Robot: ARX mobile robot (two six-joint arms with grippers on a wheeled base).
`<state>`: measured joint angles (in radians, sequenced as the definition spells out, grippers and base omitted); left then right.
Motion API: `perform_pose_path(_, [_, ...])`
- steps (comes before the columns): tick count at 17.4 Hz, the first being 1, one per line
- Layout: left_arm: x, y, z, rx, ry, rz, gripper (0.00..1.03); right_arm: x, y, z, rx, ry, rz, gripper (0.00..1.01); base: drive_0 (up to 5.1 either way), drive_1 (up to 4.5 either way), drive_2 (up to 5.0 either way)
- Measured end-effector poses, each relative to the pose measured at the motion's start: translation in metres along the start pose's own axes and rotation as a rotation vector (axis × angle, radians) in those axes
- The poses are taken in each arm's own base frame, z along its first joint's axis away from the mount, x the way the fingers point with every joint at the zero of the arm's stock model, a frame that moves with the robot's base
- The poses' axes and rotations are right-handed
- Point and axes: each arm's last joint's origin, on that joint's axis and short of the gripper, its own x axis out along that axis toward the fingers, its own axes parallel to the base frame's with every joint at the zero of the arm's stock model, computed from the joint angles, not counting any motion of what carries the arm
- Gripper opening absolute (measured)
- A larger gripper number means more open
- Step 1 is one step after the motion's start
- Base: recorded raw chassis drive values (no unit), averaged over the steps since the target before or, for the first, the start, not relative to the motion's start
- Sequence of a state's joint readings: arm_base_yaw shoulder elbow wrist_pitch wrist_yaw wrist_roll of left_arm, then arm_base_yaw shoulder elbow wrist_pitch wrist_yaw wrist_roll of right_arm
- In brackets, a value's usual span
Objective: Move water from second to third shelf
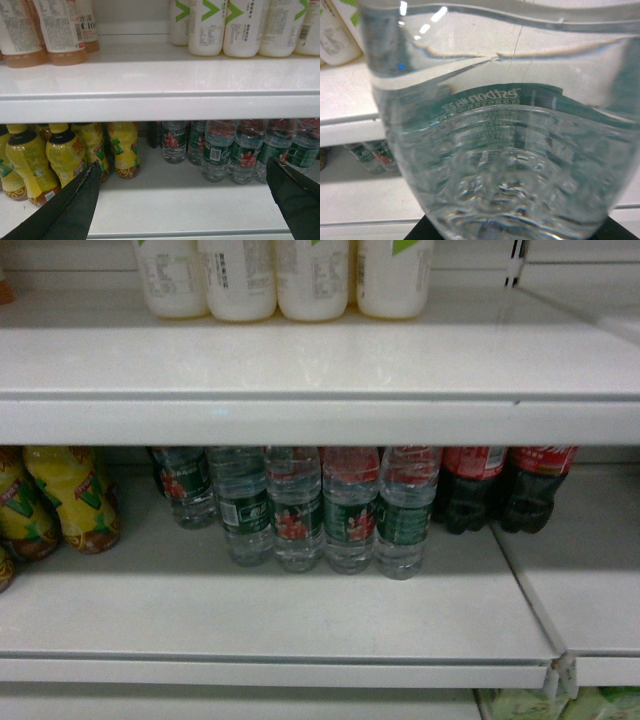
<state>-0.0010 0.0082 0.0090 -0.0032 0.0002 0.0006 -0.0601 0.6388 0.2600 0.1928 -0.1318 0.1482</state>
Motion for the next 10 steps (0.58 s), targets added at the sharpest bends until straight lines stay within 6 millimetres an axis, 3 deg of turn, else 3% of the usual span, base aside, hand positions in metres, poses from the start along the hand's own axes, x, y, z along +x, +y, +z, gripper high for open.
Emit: perform_pose_path(10, [0.0000,0.0000,0.0002,0.000,-0.002,0.000,0.98,-0.0001,0.0001,0.0005,0.001,-0.003,0.000,0.39,0.0,0.00,0.0])
